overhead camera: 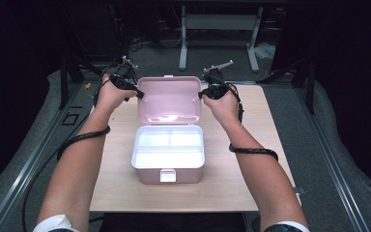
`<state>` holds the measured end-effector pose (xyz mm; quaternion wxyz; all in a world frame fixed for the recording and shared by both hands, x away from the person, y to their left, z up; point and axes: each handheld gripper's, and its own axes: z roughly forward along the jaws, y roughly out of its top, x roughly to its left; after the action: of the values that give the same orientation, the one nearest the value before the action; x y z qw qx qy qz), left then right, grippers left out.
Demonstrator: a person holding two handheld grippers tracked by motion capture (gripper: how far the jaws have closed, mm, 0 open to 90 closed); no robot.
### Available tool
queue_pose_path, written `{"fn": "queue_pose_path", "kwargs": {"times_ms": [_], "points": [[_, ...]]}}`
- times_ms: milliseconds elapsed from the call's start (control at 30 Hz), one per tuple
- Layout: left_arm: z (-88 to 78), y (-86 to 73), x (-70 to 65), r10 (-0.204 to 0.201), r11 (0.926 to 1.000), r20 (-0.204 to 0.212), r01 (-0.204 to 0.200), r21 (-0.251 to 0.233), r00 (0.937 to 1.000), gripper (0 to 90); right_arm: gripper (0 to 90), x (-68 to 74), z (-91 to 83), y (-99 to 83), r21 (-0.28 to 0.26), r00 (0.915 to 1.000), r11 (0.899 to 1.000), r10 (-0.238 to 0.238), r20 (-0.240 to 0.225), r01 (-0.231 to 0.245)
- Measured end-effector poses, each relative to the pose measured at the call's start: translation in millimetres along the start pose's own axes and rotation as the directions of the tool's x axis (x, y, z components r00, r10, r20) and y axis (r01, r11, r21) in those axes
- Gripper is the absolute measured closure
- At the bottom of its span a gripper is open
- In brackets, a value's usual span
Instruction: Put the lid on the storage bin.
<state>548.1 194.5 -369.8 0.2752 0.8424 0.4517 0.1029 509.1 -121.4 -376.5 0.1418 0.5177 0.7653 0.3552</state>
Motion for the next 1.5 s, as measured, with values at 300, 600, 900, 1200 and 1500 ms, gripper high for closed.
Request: {"fn": "queue_pose_path", "kwargs": {"times_ms": [300, 600, 900, 1200, 1500], "points": [[1.3, 7.0, -3.8, 0.020, 0.9988, -0.002, -0.020, 0.046, 0.9998, 76.6, 84.6, -0.9, -1.3, -1.3, -0.011, 1.0000, 1.000, -0.004, 0.001, 0.004], [-3.1, 5.3, -5.2, 0.028, 0.9995, 0.015, -0.028, 0.016, 0.9995, 76.2, 58.1, -9.0, 7.4, 5.1, 0.003, 0.9939, 0.999, 0.035, -0.105, -0.035], [-9.7, 1.0, -2.2, 0.021, 0.9996, 0.078, -0.020, -0.019, 0.9967, 71.1, 56.0, -10.9, 9.5, 7.5, -0.005, 0.9855, 0.998, 0.060, -0.159, -0.061], [-27.8, -1.9, -10.6, 0.065, 0.9971, 0.115, -0.060, -0.048, 0.9913, 64.5, 54.7, -1.8, -8.1, 7.8, -0.029, 0.9901, 1.000, 0.006, -0.140, -0.010], [-47.8, -10.7, -21.5, 0.111, 0.9922, 0.134, -0.102, -0.071, 0.9847, 60.4, 53.9, 13.6, -31.2, 9.2, -0.029, 0.9905, 0.997, -0.073, -0.117, 0.070]]}}
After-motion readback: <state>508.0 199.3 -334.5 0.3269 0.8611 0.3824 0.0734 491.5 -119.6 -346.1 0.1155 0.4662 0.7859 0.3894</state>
